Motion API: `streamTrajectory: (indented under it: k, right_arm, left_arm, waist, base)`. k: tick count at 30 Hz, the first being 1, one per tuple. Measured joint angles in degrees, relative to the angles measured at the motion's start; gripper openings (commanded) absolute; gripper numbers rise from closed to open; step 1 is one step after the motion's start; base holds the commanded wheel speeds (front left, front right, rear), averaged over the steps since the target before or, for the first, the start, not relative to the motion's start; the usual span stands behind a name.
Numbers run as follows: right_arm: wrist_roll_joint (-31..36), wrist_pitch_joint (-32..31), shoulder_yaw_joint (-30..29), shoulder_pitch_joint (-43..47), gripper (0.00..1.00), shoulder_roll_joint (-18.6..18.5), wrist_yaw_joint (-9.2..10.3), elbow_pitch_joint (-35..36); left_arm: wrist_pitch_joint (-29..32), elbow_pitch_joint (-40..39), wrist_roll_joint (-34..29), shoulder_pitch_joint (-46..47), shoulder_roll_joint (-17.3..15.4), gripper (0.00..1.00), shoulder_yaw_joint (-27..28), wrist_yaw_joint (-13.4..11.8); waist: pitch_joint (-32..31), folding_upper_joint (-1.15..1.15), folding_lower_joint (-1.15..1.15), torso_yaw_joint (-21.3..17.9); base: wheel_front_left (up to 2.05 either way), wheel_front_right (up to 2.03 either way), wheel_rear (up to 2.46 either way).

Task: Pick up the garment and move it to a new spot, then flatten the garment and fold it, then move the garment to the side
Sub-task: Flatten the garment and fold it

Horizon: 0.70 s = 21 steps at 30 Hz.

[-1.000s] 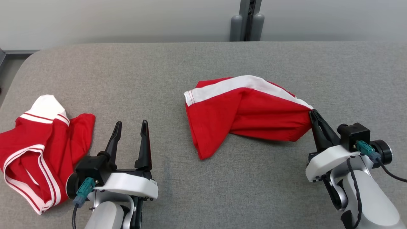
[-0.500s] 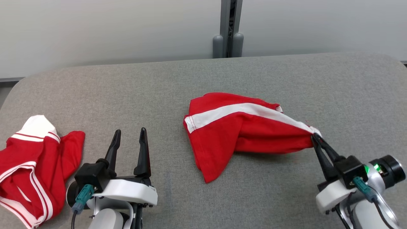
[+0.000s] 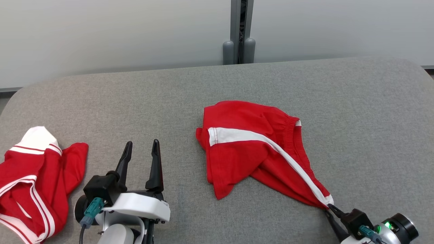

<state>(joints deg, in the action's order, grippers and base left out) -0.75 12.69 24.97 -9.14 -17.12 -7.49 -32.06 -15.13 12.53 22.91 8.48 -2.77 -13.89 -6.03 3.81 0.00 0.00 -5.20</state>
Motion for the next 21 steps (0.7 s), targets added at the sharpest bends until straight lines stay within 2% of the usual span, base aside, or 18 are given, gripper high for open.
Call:
streamTrajectory:
  k: [4, 7, 13, 21]
  right_arm:
    - [-3.9, -0.7, 2.2, -0.5, 1.0, 0.1, -0.01, -2.7]
    - [-6.2, -0.1, 1.3, -1.9, 1.0, 0.5, 0.0, -3.3]
    - [-10.9, 1.5, -3.7, -3.9, 1.0, 2.5, -0.01, 0.0]
    - [-14.1, 2.2, -13.8, -4.2, 1.0, 6.8, 0.0, 4.6]
  left_arm:
    - [0.0, 0.6, 0.0, 0.0, 0.0, 1.0, 0.0, 0.0]
    - [0.0, 1.1, 0.0, 0.0, 0.0, 1.0, 0.1, 0.0]
    - [0.0, 1.4, 0.0, -0.6, 0.0, 1.0, 0.4, 0.0]
    - [0.0, 1.2, -0.1, -0.9, 0.0, 1.0, 0.3, 0.0]
  waist:
    - [-0.4, 0.0, 0.0, 0.3]
    - [-0.8, 0.0, 0.0, 0.3]
    - [-1.7, 0.0, 0.0, 0.0]
    - [-2.1, 0.0, 0.0, -0.6]
  base:
    - [0.0, 0.0, 0.0]
    - [0.0, 0.0, 0.0]
    - [0.0, 0.0, 0.0]
    - [0.0, 0.0, 0.0]
